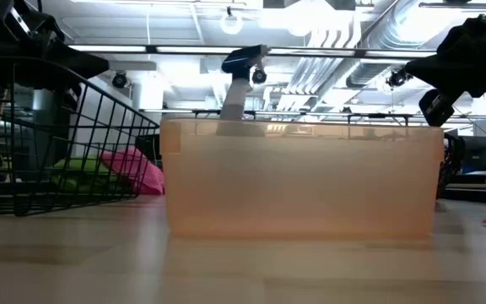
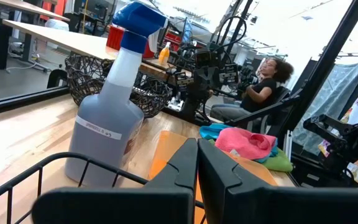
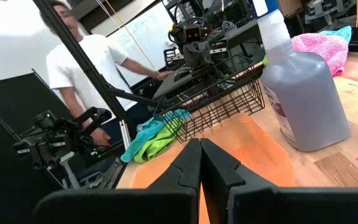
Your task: Sort microfiber towel by color & place in baskets
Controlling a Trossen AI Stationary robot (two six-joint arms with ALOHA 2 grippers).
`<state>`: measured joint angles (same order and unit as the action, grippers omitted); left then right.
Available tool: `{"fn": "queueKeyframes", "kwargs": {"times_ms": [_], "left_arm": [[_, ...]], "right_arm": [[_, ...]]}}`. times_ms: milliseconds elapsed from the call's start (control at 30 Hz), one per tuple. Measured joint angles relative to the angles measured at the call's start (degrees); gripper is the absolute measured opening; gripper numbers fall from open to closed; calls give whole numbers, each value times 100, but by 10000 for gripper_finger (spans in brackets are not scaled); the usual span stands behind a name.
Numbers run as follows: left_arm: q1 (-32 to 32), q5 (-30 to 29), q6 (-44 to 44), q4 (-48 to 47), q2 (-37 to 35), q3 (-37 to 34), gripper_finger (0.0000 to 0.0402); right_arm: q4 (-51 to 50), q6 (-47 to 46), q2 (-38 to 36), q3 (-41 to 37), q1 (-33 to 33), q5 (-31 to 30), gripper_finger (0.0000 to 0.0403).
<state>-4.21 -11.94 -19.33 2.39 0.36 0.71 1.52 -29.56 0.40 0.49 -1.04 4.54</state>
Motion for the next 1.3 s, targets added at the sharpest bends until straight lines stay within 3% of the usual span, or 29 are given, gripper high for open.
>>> {"fn": "queueKeyframes", "kwargs": {"times_ms": [1067, 1300], "left_arm": [[1, -2, -9, 12, 0, -1, 0], [1, -85, -913, 1382, 2, -2, 1]], "right_arm": [[0, -1, 0, -1, 2, 0, 0], [0, -2, 0, 0, 1, -2, 0]]}}
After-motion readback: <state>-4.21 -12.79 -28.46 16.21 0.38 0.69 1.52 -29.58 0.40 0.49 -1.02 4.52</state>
